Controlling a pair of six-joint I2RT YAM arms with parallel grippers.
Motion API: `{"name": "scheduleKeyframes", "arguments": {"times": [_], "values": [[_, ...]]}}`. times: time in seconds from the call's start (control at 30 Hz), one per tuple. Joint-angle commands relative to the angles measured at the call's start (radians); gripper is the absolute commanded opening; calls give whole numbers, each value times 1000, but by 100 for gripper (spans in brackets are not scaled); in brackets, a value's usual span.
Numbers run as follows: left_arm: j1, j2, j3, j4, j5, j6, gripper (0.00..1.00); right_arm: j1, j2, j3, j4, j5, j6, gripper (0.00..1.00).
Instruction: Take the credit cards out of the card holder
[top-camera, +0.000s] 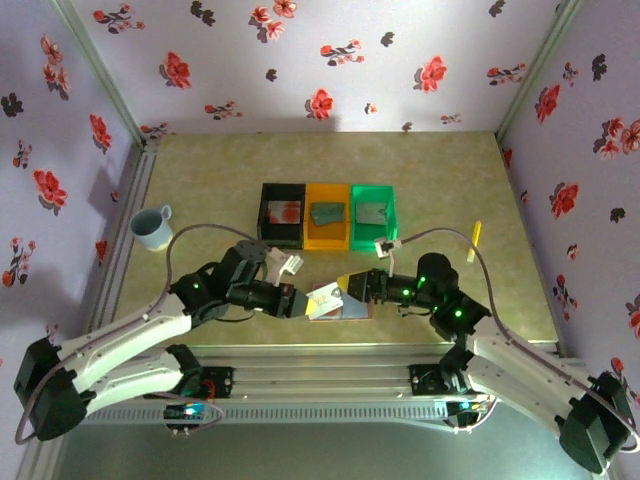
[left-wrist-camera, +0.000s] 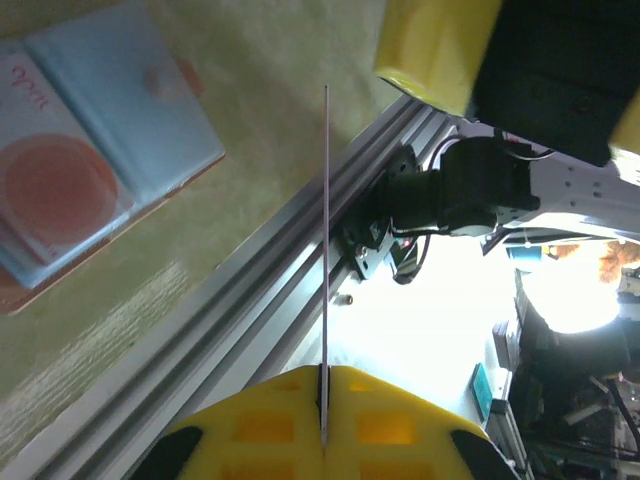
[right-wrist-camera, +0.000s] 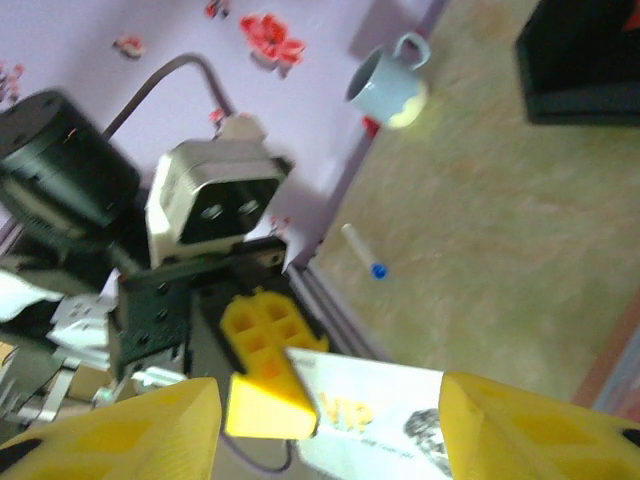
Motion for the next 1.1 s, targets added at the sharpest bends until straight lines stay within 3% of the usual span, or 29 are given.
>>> {"name": "scheduleKeyframes", "arguments": {"times": [0.0,0.13,0.5,0.73,1.07], "values": [[30,-1,51,-58,82,60,0,-6,3,15,68,-131,-35,59],[53,-10,65,-68,127,80,0,-6,-28,-7,-32,-96,-96,58],[60,-14,50,-16,204,61,0,-3,19,-47,38,-110,-70,56],[60,-3,53,-10,204,63,0,21,20,-68,131,-133,-35,34],[63,4,56,-1,212,71,0,55,34,-76,181,-148,-32,10]]}}
